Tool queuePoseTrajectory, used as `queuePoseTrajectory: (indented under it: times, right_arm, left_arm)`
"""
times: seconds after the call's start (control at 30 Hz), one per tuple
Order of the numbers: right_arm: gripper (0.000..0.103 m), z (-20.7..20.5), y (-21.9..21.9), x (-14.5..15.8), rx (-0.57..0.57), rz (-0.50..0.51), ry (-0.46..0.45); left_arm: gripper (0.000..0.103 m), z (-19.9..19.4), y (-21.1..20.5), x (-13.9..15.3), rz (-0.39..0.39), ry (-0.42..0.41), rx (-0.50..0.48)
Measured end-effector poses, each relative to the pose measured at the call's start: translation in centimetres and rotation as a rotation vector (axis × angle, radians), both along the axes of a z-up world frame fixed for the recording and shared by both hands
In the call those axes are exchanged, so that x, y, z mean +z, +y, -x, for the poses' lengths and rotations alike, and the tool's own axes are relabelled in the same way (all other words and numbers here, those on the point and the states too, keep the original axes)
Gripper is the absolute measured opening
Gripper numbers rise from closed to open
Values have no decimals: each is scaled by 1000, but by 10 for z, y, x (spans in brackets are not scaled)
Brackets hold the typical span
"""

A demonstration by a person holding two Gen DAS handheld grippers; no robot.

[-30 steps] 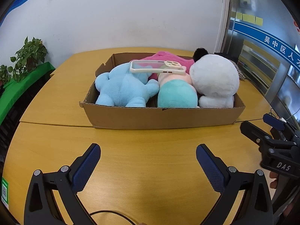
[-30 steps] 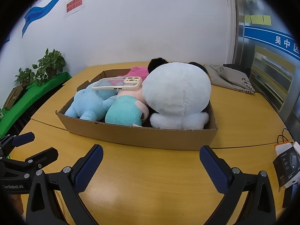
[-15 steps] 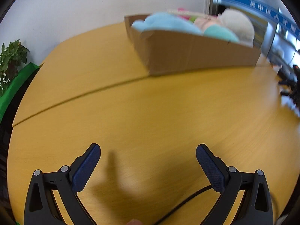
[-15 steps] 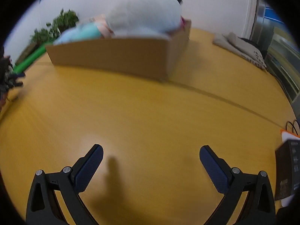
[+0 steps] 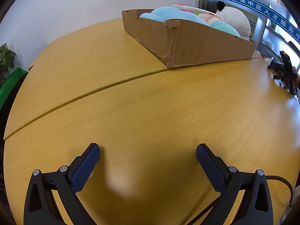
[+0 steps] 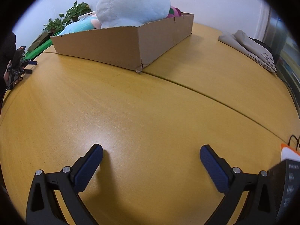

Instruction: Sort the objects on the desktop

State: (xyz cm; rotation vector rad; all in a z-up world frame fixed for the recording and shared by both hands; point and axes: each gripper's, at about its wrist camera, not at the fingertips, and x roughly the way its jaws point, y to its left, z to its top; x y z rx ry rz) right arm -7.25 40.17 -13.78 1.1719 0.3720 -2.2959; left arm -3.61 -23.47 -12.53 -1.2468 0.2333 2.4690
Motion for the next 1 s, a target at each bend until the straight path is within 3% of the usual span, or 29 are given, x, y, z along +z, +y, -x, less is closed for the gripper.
queuePoseTrajectory:
  times: [0.2, 1.0]
  right_arm:
    - [103, 17, 4, 1, 7, -1, -7]
    - [103, 26, 2, -6, 8, 2, 1]
  left_arm:
    - [103, 14, -7, -2, 1, 1, -66]
    - [103, 21, -4, 4, 9, -4, -50]
